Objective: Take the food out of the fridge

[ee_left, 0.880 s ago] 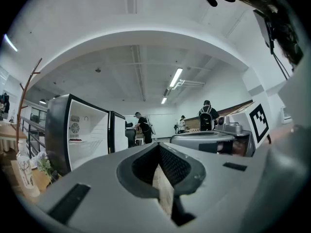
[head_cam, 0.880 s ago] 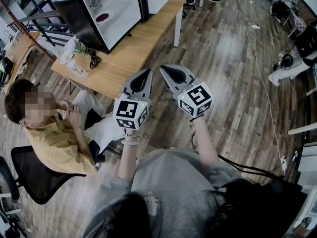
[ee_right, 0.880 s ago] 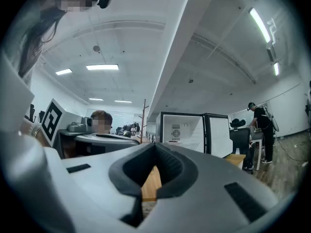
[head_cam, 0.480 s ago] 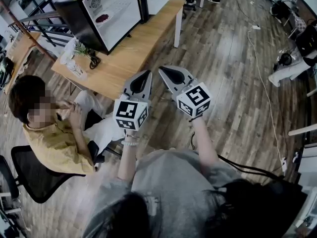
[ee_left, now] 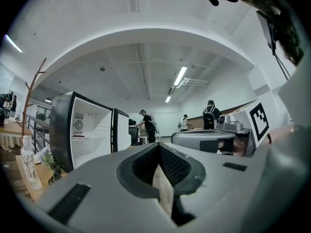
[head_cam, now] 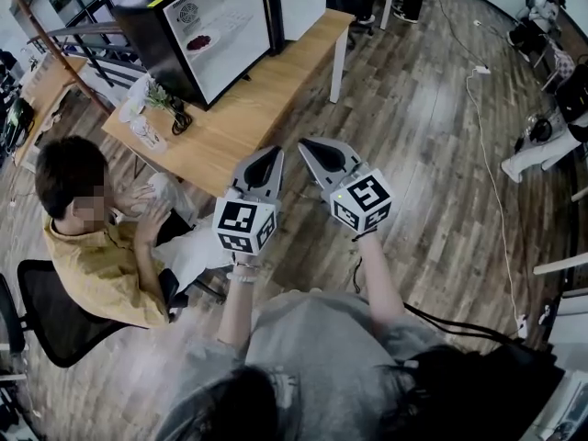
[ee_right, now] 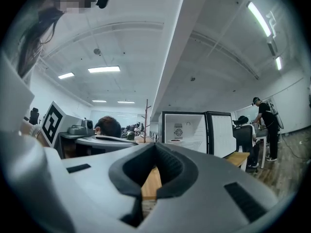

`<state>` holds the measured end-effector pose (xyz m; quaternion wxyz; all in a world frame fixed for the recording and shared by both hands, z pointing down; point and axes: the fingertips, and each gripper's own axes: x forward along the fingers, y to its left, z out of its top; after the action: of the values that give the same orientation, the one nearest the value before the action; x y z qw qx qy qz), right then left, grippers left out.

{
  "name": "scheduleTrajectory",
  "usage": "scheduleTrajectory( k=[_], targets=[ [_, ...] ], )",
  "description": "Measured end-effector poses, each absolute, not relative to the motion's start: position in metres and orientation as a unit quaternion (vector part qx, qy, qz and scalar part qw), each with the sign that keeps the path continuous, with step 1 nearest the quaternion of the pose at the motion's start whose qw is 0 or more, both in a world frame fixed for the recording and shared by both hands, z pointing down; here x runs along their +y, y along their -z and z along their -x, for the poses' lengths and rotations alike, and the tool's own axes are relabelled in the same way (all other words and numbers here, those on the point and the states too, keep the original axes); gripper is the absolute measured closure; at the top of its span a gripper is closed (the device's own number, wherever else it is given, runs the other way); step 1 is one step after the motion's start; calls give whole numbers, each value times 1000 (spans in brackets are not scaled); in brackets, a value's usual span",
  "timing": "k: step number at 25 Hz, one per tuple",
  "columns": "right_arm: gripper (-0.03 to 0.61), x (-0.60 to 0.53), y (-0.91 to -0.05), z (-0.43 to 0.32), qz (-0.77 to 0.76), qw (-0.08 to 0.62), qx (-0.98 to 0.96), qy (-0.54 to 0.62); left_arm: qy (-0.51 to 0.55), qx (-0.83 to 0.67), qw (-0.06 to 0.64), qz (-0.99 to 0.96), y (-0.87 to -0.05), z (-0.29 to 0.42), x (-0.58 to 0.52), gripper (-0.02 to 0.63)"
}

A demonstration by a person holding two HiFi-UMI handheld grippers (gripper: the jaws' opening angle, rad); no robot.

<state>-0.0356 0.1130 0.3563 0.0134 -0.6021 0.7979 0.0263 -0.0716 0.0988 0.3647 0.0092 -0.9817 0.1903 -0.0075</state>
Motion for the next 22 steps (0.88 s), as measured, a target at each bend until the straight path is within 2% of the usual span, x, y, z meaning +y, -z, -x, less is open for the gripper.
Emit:
scheduleTrajectory(
  k=[13, 22],
  targets=[
    [569, 86, -371, 21, 578, 30, 815, -7, 20, 245, 1, 969, -377, 75, 79, 606],
    [569, 42, -367, -12, 577, 29, 816, -10, 17, 236, 3, 972, -378, 35, 35, 606]
  ],
)
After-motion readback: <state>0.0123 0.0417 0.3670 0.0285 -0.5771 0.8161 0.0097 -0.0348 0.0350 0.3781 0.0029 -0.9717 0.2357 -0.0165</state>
